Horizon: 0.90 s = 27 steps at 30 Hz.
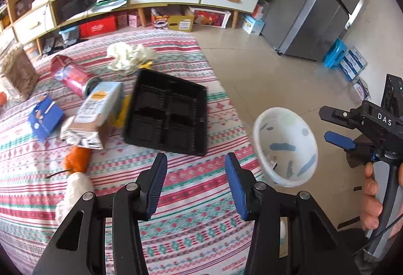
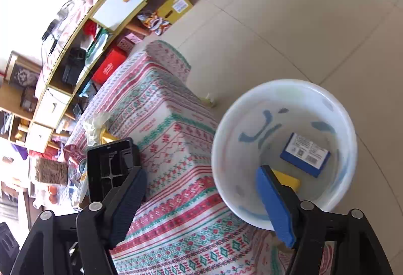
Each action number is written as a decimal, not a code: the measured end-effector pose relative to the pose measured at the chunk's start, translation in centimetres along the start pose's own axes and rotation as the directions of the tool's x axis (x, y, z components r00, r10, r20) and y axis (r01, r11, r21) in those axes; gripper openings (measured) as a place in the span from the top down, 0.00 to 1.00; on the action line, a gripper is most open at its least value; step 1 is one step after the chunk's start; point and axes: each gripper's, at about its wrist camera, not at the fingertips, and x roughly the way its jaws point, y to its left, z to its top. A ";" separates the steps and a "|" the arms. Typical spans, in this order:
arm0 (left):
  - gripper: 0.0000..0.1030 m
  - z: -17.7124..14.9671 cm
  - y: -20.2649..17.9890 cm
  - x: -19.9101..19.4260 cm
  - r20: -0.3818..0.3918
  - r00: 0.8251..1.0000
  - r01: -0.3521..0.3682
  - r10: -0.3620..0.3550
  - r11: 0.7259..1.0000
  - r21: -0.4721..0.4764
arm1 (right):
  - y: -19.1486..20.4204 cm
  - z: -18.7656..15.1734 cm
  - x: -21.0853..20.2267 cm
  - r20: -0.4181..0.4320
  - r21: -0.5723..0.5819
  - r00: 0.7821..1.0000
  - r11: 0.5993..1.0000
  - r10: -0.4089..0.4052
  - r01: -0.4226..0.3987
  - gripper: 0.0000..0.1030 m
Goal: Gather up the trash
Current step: 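Grasp the white tissue with the left tool while the right tool grasps the milk carton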
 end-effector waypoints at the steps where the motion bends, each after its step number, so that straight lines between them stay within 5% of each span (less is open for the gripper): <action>1: 0.52 -0.1 1.6 -0.7 0.003 1.000 -0.009 0.010 1.000 -0.028 | 0.7 -0.2 0.2 0.002 -0.023 1.000 1.000 -0.003 0.003 0.24; 8: 0.52 -2.4 11.0 -3.7 0.046 0.987 -0.140 0.151 0.971 -0.193 | 6.5 -2.7 2.5 -0.012 -0.224 0.999 0.974 -0.037 0.033 0.22; 14: 0.50 -4.9 14.3 -2.8 0.067 0.969 -0.215 0.237 0.946 -0.242 | 12.4 -6.9 6.1 -0.038 -0.411 0.997 0.910 -0.067 0.045 0.20; 17: 0.42 -5.5 14.4 -1.7 0.015 0.979 -0.194 0.201 0.959 -0.205 | 14.7 -9.1 8.7 -0.107 -0.462 0.992 0.887 -0.073 0.015 0.20; 22: 0.42 -5.8 14.4 -0.1 -0.033 0.979 -0.204 0.201 0.966 -0.159 | 17.3 -11.5 11.3 -0.146 -0.520 0.984 0.854 -0.103 0.013 0.20; 27: 0.39 -5.5 14.5 1.8 -0.045 0.989 -0.150 0.144 0.972 -0.181 | 18.6 -11.0 11.4 -0.149 -0.471 0.988 0.882 -0.049 -0.027 0.20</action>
